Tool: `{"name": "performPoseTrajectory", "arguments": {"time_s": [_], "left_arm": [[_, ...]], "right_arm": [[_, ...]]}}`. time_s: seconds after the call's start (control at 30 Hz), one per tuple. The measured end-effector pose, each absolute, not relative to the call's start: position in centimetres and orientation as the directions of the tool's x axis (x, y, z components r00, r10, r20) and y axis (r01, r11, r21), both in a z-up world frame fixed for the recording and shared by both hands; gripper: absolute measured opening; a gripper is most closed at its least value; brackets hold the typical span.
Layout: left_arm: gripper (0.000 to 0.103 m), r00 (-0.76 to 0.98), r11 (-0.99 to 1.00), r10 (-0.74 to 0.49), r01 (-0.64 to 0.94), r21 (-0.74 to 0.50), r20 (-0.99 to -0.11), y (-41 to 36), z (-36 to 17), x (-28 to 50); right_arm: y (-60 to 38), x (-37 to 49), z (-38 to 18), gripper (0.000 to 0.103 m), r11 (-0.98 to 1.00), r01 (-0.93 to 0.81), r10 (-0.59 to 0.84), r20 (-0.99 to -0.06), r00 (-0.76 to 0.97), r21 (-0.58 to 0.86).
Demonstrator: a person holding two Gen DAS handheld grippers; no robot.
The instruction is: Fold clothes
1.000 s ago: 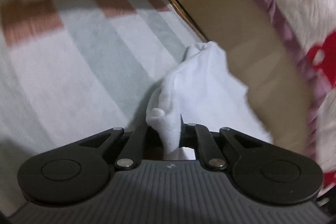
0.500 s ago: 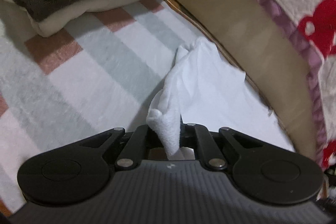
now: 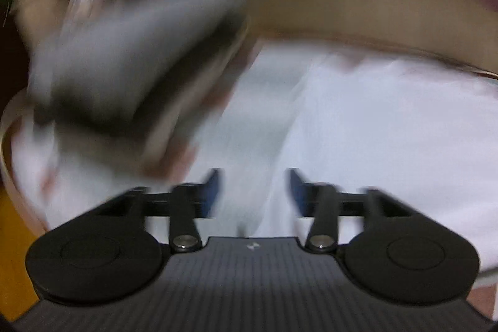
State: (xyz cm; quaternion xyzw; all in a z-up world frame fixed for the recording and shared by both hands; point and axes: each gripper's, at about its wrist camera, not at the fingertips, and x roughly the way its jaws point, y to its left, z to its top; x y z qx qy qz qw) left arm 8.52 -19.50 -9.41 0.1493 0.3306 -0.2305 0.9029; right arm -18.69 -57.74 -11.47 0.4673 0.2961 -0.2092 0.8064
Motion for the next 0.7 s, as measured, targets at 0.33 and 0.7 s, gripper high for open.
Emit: {"name": "performPoseTrajectory", "arguments": {"time_s": [0.33,0.7], "left_arm": [[0.068,0.272,0.537,-0.596,0.835,-0.123,-0.756,-29.0,-14.1,2.4],[0.067,0.215,0.6,-0.509,0.783,-0.164,-0.833,-27.1,-14.7,3.9]], "right_arm": [[-56.6,-19.0,-10.4,0.009,0.554,0.487,-0.078,-0.541,0.838,0.675],[-55.2,-16.9,-10.3,0.009,0.597,0.357,-0.014,-0.435,0.9,0.719]]}}
